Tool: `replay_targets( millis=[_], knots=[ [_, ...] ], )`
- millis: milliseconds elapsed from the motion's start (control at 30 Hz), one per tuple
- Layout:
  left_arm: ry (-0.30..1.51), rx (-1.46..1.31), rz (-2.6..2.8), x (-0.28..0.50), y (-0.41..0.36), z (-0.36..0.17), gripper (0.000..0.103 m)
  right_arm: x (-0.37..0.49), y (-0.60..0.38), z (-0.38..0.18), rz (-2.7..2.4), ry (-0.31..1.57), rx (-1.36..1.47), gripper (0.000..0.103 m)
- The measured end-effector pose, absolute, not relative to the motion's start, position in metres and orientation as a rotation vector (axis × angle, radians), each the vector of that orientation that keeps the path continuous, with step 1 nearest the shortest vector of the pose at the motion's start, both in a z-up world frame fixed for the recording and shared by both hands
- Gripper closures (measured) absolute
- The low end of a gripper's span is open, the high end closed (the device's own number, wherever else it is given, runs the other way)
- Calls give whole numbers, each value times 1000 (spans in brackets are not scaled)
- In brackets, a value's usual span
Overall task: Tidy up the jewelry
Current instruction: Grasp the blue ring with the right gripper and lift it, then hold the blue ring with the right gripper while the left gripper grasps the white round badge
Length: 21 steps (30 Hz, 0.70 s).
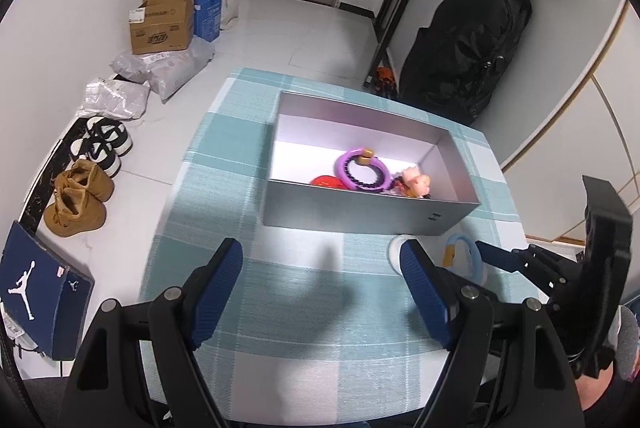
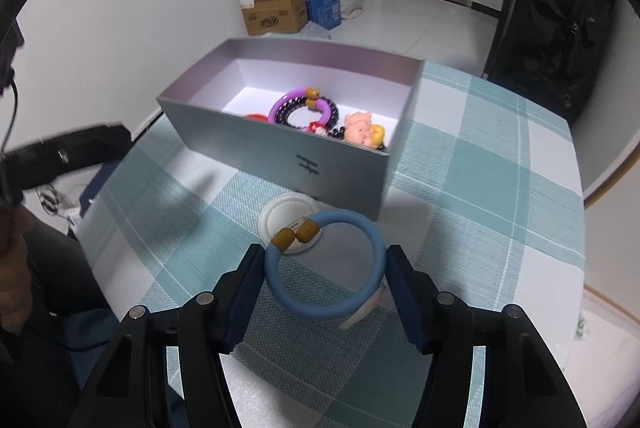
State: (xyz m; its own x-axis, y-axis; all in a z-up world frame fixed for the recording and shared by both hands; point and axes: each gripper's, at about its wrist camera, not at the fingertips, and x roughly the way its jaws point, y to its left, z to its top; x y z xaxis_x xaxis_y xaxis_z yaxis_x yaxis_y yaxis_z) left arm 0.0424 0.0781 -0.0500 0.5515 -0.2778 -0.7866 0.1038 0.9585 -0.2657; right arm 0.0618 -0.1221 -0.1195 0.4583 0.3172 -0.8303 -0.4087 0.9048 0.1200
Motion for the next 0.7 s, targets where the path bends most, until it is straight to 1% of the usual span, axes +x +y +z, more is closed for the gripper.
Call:
replay_targets(
  millis=[167,700],
  knots=[
    [951,-137,-246,39,65,-51,25,64,-137,-110,445,986,-31,43],
    [995,-13,-320,42,17,-66,26,54,-182,-92,414,969,127,43]
  ],
)
